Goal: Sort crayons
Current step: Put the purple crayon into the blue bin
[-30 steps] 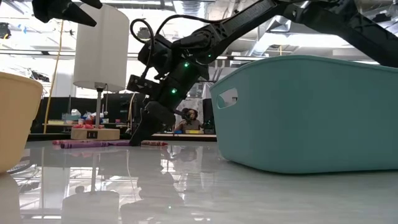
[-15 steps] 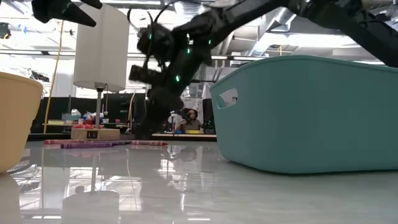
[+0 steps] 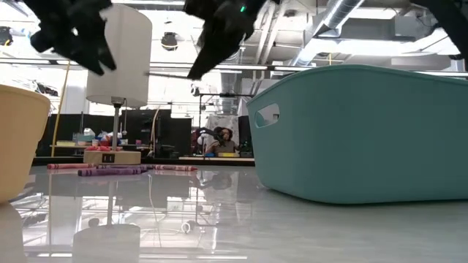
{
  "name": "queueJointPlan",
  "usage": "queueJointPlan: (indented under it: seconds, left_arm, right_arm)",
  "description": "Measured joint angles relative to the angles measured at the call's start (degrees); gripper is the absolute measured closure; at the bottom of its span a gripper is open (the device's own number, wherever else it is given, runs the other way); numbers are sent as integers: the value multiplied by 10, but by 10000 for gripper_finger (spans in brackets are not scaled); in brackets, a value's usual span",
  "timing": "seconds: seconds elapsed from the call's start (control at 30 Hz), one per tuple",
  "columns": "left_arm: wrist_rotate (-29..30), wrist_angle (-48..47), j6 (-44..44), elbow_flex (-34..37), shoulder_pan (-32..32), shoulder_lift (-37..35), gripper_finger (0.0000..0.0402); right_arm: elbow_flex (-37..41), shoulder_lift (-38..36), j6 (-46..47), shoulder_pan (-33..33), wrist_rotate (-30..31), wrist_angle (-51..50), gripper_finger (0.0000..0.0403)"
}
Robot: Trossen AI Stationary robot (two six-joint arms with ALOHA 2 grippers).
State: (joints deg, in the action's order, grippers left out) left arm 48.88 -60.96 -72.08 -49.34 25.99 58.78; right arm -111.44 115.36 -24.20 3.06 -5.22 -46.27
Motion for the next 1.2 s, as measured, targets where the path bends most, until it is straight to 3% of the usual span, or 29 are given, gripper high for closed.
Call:
queueJointPlan:
  seconds: [0.37,0.67,0.93,1.2]
  left_arm:
    - [-87,-191,-146,0,-73,86,391]
    - [-133,-224,-171,6,-110,154,401]
    - [-193,-208,-167,90,-160,203,401]
    - [-163,-213,-185,93,-181,236,402]
  right_arm:
    - [0,-109,19,-44,60,-84,402]
    - [0,-131,23,-85,114,-106,402]
    - [0,-131,35,-117,116,-142,402]
    - [0,-131,49,-134,123,-155,402]
